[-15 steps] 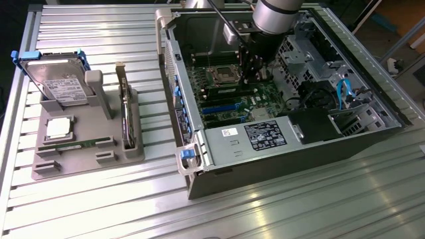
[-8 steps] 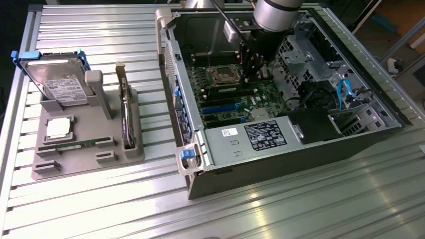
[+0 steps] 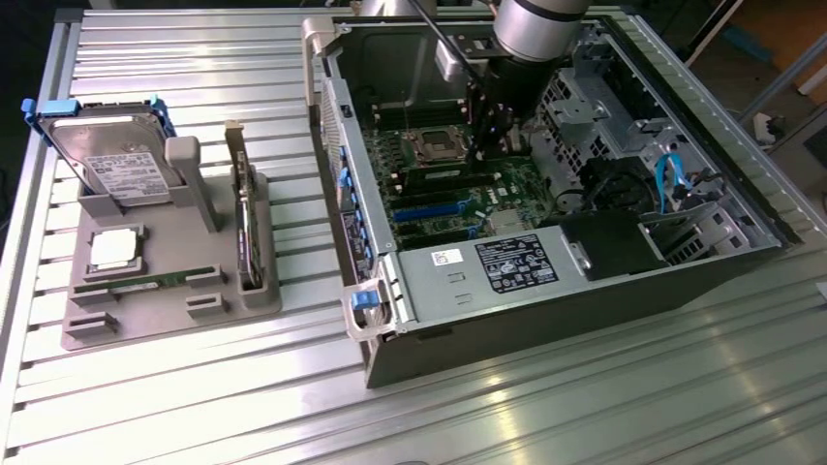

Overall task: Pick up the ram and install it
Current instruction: 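Insert the ram into the slot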

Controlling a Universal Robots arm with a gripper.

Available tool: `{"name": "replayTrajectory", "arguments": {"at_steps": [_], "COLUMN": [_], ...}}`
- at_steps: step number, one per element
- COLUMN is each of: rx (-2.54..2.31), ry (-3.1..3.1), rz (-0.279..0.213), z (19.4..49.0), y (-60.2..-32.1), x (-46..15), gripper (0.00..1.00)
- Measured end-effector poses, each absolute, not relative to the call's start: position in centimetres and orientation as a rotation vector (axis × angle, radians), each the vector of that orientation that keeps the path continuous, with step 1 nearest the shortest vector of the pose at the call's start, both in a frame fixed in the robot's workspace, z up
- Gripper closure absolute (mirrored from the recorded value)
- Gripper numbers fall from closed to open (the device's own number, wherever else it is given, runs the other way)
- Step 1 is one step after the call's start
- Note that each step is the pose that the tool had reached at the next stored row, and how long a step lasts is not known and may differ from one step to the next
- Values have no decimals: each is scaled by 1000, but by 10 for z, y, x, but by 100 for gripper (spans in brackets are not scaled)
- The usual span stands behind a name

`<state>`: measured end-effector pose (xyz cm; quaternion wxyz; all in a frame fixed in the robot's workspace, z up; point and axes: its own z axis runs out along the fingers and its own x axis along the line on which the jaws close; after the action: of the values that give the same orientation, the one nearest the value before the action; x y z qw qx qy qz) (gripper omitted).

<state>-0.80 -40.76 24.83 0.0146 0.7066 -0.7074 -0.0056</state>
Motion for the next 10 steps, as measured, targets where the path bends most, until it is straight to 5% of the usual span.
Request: {"name": "replayTrajectory", "arguments": {"at_steps": [10], "rx": [2187], "ry": [-2216], "rz": [-20], "z": [248], "y": [-408], "x": [-8], "gripper": [88]}}
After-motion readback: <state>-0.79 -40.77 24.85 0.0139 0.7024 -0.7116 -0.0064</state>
